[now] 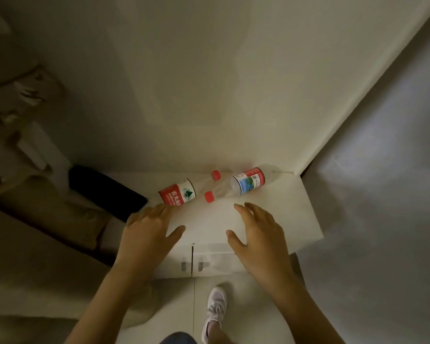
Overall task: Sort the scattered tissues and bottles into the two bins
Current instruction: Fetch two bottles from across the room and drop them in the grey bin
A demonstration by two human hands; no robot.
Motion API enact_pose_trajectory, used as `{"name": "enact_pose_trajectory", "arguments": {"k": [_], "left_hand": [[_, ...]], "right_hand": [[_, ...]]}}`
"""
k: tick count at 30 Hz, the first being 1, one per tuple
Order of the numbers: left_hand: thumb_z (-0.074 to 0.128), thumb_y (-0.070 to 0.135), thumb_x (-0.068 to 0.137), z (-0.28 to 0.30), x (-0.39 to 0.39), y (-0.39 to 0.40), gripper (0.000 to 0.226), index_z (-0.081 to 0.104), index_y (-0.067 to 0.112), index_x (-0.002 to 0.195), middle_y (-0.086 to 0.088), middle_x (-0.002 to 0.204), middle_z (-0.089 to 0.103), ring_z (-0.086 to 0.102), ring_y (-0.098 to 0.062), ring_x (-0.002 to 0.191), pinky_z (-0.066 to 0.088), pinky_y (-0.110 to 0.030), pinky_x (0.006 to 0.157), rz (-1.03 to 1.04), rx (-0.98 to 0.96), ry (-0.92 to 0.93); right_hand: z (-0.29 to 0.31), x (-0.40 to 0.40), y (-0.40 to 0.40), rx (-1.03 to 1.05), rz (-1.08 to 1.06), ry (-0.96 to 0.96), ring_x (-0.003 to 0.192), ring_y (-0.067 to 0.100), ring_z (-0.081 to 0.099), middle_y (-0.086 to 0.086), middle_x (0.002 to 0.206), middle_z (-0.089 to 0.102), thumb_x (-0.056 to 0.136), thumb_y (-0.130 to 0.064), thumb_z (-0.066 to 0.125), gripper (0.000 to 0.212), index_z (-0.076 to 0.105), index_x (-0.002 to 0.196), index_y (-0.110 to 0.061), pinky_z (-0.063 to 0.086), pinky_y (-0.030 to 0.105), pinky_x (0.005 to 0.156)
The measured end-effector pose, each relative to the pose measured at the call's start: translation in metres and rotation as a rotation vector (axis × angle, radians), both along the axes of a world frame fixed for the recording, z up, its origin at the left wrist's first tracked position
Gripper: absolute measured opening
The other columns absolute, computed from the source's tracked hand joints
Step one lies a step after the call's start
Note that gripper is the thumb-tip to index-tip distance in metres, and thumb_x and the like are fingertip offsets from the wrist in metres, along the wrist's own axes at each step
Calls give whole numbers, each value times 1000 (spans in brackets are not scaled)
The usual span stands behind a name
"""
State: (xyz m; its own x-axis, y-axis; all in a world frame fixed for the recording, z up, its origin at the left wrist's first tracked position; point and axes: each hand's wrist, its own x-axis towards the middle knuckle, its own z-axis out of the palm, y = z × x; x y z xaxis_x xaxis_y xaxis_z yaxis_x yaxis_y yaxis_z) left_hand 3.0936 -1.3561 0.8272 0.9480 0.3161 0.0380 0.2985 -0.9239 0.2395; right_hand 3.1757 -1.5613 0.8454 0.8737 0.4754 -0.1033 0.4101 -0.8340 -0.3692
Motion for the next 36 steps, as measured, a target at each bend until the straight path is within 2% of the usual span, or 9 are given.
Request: {"name": "enact_pose_trajectory", "arguments": {"k": [4, 12, 16, 20, 22, 23, 27, 31, 36], "left_hand": [[78, 40, 73, -15, 38, -5, 50, 65, 17, 115, -7, 113, 70, 68, -30, 97, 47, -52, 90, 66, 93, -3], [71, 36, 82, -48, 90, 5, 60, 48, 22, 136, -2, 143, 49, 49, -27, 129, 39, -50, 103, 145, -38, 40], [57, 40, 92, -68, 115, 15, 70, 21, 27, 151, 3, 159, 20, 21, -19, 145, 20, -40, 115, 156, -102, 149], [53, 47, 92, -87, 131, 21, 84, -4, 29, 152, 2, 161, 5, 7, -19, 148, 14, -40, 118, 144, -102, 304], [57, 47, 90, -93, 135, 25, 90, -6, 29, 152, 1, 161, 8, 11, -20, 148, 16, -41, 117, 158, -105, 309], [59, 47, 88, -95, 136, 27, 92, -4, 28, 152, 0, 160, 13, 16, -21, 146, 19, -41, 116, 166, -113, 294], [60, 53, 85, -98, 140, 33, 94, 1, 26, 153, 1, 151, 33, 42, -18, 131, 37, -34, 103, 169, -136, 330], [60, 55, 84, -99, 137, 30, 96, -2, 28, 152, -1, 145, 38, 47, -18, 124, 46, -33, 90, 187, -230, 365], [62, 55, 83, -86, 125, 29, 92, 4, 31, 151, 2, 140, 44, 52, -18, 118, 53, -31, 83, 240, -293, 276]], "right_hand": [[-17, 50, -1, -44, 48, -5, 141, 19, 29, 0, 153, 32, 92, -47, 49, 60, 31, 145, -27, 30, 36, 112], [-63, 118, 11, -146, 76, -14, 138, 28, 34, 9, 150, 36, 88, -32, 61, 66, 32, 146, -21, 37, 44, 109], [-79, 144, 18, -166, 128, -48, 137, 32, 36, 10, 147, 40, 79, -17, 69, 72, 37, 143, -21, 39, 52, 104], [-90, 167, 23, -201, 183, -45, 146, 26, 11, 0, 155, 22, 80, -9, 66, 79, 26, 145, -28, 24, 53, 111], [-95, 175, 23, -247, 204, -28, 147, 24, 1, -4, 157, 12, 84, -9, 62, 81, 18, 148, -32, 16, 54, 114], [-97, 177, 24, -271, 209, -19, 147, 26, 3, -4, 156, 15, 83, -9, 63, 82, 19, 148, -33, 16, 55, 113], [-110, 178, 25, -329, 197, -56, 130, 34, 42, 3, 127, 54, 52, -8, 84, 89, 51, 131, -31, 33, 62, 99], [-103, 178, 23, -349, 262, -28, 132, 25, 41, -4, 131, 52, 68, -12, 75, 77, 45, 136, -30, 13, 62, 110], [-77, 170, 18, -306, 200, 1, 124, 19, 47, -11, 131, 52, 77, -23, 69, 68, 41, 137, -35, 11, 58, 113]]}}
